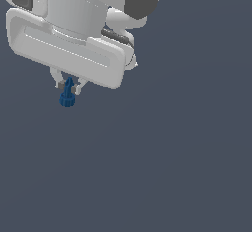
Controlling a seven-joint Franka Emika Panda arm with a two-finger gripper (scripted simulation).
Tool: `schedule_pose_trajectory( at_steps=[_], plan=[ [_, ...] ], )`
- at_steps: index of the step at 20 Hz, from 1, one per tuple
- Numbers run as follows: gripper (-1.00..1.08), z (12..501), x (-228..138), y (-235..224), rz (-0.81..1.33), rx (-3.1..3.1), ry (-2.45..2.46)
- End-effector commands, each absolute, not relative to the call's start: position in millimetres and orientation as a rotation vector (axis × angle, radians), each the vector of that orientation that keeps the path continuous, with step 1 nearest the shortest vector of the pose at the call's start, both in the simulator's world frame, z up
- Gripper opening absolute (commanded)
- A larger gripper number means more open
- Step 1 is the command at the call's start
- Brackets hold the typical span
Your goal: Pick up the object and move it to a goal position.
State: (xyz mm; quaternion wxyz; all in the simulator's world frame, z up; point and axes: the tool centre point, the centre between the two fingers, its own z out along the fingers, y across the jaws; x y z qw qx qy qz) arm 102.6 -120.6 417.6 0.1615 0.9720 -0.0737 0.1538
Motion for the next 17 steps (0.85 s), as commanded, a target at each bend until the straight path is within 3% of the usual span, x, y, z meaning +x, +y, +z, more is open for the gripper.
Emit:
schedule_pose_trajectory(
  at_steps=[1,9,17],
  plan=[
    [-1.00,440.8,101.4,-120.8,0.459,2.745,-0.280],
    [-1.00,492.1,97.7,-118.9,0.500,2.676,-0.424],
    [-1.00,506.8,96.9,-117.4,0.510,2.655,-0.463]
  ],
)
